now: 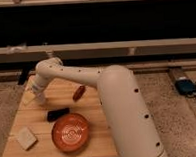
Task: Pick up the ceramic cup
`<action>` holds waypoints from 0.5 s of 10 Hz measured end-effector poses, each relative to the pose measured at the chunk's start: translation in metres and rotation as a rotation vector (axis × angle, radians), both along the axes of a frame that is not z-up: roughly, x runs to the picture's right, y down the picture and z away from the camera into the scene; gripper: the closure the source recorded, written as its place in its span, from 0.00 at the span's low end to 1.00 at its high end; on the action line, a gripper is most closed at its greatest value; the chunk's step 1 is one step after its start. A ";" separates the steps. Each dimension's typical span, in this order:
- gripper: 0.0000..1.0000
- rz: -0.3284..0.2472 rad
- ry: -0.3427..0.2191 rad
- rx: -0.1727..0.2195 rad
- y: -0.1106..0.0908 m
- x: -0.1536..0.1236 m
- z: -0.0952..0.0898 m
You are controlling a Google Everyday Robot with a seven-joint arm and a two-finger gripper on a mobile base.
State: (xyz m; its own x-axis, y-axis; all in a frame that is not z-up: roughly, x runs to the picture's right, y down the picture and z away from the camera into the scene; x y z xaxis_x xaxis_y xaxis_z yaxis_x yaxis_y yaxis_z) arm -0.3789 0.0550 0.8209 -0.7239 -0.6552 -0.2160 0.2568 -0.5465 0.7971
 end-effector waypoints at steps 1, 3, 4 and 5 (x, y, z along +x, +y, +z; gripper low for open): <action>0.20 -0.007 0.008 -0.001 0.000 0.000 0.004; 0.31 -0.017 0.025 -0.002 0.000 0.003 0.012; 0.35 -0.019 0.028 -0.002 0.000 0.003 0.013; 0.51 -0.027 0.035 -0.002 0.000 0.003 0.016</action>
